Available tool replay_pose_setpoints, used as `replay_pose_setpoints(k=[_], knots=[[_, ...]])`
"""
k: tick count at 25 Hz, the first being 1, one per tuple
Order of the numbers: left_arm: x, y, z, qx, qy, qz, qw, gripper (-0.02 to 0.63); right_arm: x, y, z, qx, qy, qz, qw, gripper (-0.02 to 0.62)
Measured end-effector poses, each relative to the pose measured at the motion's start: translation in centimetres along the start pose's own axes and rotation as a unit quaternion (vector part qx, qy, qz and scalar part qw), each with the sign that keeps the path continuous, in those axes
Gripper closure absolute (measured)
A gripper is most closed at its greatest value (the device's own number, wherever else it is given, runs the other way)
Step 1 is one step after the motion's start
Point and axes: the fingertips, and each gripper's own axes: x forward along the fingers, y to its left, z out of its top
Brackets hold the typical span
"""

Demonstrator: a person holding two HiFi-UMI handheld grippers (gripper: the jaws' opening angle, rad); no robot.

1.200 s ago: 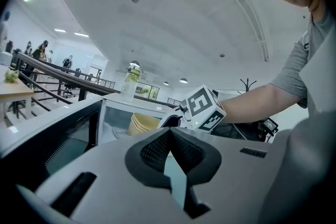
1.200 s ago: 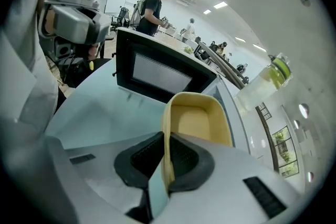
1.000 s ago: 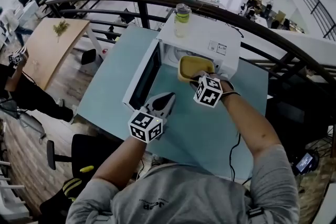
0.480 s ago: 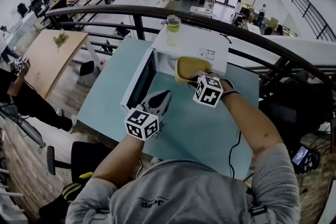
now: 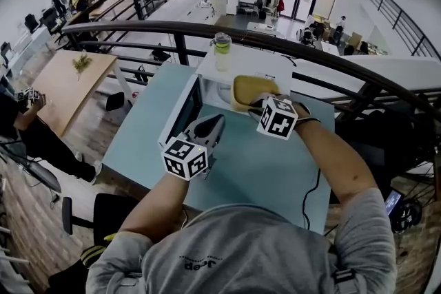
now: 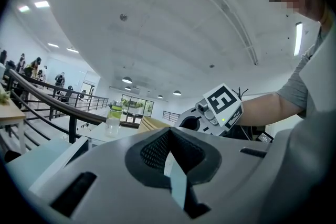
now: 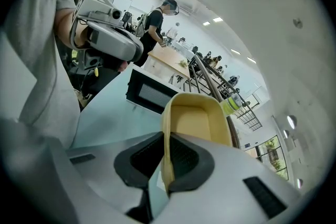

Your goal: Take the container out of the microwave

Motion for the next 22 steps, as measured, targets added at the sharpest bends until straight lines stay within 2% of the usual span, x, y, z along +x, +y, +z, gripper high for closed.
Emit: replay_pose_setpoints(k=[12,22], knots=[[1.0,-1.2,3.2,0.012,-0.015,-0.025,0.9995,0.598,-4.2,-1.0,0.5,-0.001,0.001,-0.014,1.000,0.557],[0.8,-1.8,4.5,0.016,-0.017,-0.071,0.9972,0.598,-6.1,-1.2,0.8,0.012,0.016,-0.041,0.999,0.557]])
